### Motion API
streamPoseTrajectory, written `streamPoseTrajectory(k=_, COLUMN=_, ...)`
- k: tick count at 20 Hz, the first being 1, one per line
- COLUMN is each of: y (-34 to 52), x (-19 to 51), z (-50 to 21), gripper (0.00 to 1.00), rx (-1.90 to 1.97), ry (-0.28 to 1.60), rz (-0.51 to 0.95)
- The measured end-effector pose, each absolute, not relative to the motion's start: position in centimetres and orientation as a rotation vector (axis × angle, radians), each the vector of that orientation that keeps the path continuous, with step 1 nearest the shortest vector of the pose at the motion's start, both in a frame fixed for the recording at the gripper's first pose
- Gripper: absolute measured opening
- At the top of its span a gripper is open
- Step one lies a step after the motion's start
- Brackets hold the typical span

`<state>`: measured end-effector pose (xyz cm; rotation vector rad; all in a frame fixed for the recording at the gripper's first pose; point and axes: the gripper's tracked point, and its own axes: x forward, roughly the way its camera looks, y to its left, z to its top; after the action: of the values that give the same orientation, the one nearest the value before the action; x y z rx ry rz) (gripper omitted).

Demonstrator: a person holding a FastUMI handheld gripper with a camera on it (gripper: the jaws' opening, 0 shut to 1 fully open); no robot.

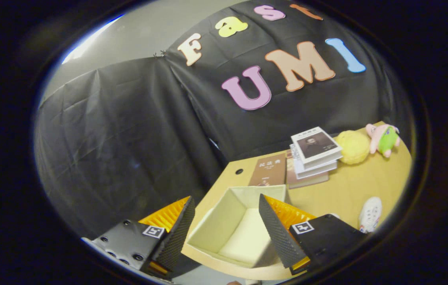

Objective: Open the storage box then place both shoes into the box .Put the left shoe in first, then the right shoe, with the right side of both shoes facing outward in a uniform manner.

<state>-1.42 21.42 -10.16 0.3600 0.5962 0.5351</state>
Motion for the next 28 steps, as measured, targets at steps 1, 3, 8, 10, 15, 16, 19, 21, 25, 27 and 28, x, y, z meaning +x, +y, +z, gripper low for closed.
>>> streamPoseTrajectory(k=1, y=19.7, x=-0.9, z=-10.3, gripper=1.00, rx=0.334, ry=0.595, rz=0.514)
streamPoseTrajectory(k=3, y=16.8, x=-0.4, z=-11.2, gripper=1.00, rx=0.285, ry=0.596, rz=0.471)
streamPoseTrajectory(k=8, y=10.9, x=0.1, z=-14.1, gripper=1.00, rx=0.163, ry=0.612, rz=0.389)
streamPoseTrajectory(k=10, y=9.0, x=-0.1, z=-15.8, gripper=1.00, rx=0.122, ry=0.633, rz=0.367)
streamPoseTrajectory(k=15, y=5.1, x=-1.3, z=-21.3, gripper=1.00, rx=0.010, ry=0.705, rz=0.335)
streamPoseTrajectory(k=16, y=4.6, x=-1.6, z=-22.6, gripper=1.00, rx=-0.010, ry=0.727, rz=0.330)
streamPoseTrajectory(k=19, y=3.8, x=-2.7, z=-26.1, gripper=1.00, rx=-0.034, ry=0.791, rz=0.330)
streamPoseTrajectory(k=21, y=3.2, x=-3.3, z=-28.9, gripper=1.00, rx=-0.062, ry=0.839, rz=0.324)
streamPoseTrajectory(k=25, y=3.2, x=-5.0, z=-32.7, gripper=1.00, rx=-0.078, ry=0.948, rz=0.348)
streamPoseTrajectory(k=27, y=2.9, x=-5.7, z=-34.1, gripper=1.00, rx=-0.098, ry=0.988, rz=0.352)
streamPoseTrajectory(k=28, y=2.8, x=-6.1, z=-34.8, gripper=0.94, rx=-0.110, ry=1.009, rz=0.356)
